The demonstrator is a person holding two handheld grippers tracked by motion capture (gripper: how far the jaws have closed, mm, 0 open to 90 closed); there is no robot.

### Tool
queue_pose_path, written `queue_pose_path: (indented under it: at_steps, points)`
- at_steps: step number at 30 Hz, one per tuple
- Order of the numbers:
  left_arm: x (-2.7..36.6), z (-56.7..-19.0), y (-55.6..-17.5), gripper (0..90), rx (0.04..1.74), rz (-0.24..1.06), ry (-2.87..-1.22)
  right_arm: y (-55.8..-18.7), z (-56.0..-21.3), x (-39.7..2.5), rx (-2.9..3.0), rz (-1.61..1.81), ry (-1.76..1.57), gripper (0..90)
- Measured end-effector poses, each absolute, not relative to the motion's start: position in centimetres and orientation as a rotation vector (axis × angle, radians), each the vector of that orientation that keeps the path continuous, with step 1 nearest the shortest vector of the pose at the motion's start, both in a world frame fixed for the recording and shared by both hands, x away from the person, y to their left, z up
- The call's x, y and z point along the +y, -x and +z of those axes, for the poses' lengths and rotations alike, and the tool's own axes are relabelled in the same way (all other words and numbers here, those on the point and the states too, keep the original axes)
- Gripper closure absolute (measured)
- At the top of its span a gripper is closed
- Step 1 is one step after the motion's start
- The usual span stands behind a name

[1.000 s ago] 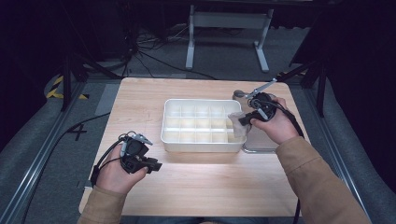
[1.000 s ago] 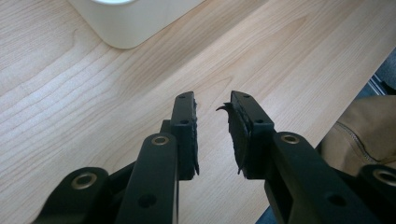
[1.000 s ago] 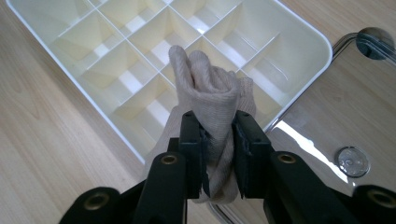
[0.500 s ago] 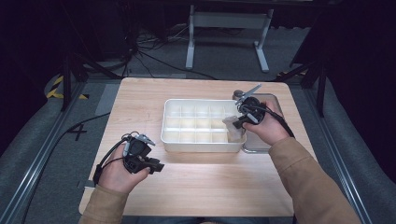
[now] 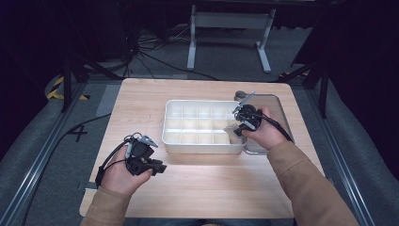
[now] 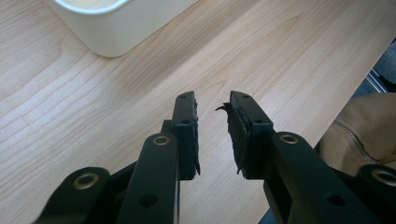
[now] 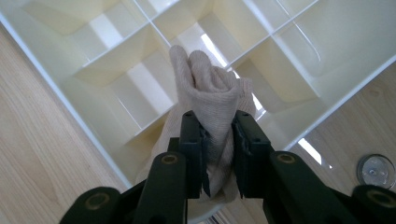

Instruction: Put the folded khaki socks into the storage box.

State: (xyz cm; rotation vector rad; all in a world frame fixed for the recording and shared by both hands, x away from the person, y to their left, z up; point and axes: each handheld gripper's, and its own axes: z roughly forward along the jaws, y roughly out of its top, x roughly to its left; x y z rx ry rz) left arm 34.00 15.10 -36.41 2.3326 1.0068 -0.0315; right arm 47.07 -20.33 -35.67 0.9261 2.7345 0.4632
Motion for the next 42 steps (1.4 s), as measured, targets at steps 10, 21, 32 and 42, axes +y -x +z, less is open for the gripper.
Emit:
queue_pose_path:
  at_steps: [10,21,32,42]
  points:
    - [15.1,-36.4,-34.0,72.7,1.0,-0.029,-2.333,-47.0,-36.4,-20.0,2.765,0.396,-0.951,76.4]
    - [15.0,-36.5,-34.0,72.6,0.999,-0.037,-2.336,-47.1,-37.5,-19.2,2.816,0.288,-0.921,76.7]
    - [14.7,-36.7,-34.1,72.6,0.994,-0.047,-2.35,-47.6,-39.6,-18.9,2.852,0.193,-0.924,76.5]
    - [14.5,-36.7,-34.0,72.2,0.989,-0.059,-2.355,-47.7,-39.8,-18.7,2.86,0.168,-0.909,73.8]
